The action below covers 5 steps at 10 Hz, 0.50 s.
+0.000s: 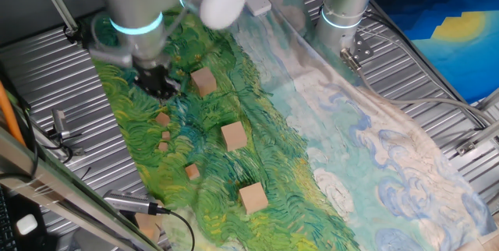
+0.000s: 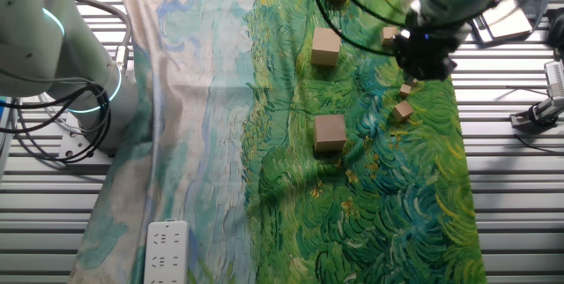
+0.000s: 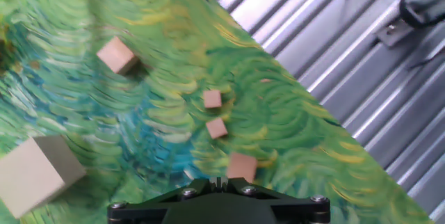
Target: Stack the blocks into a pyramid shape
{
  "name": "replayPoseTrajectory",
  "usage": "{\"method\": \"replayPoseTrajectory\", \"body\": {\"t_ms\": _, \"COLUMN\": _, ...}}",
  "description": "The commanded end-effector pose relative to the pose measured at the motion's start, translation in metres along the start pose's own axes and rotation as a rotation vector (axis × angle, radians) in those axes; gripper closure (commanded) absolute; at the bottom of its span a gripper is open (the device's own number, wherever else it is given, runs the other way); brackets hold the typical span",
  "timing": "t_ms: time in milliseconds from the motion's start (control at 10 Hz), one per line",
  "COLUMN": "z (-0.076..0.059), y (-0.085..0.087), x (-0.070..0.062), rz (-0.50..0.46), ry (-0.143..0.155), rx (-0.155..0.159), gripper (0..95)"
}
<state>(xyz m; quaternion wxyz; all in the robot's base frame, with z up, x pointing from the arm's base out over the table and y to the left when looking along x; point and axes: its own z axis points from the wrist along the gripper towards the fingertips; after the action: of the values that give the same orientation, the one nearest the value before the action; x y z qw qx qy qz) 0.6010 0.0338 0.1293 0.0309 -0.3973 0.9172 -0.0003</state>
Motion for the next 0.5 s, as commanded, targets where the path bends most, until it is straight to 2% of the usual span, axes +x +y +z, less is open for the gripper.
{"method": "replayPoseTrajectory", "body": {"t_ms": 100, "z": 0.004, "y": 0.013, "x": -0.002, "rz": 0.016, "ry": -0.003, "rx": -0.005, "gripper": 95.0}}
{"method": "replayPoseTrajectory", "body": {"t_ms": 300, "z": 0.015, "y": 0.03, "x": 0.001, "rz": 0.029, "ry": -0.009, "rx": -0.009, "gripper": 95.0}}
{"method": "replayPoseTrajectory", "body": {"t_ms": 500, "z": 0.021, "y": 0.042, "x": 0.001, "rz": 0.053, "ry": 0.002, "rx": -0.014, "gripper": 95.0}}
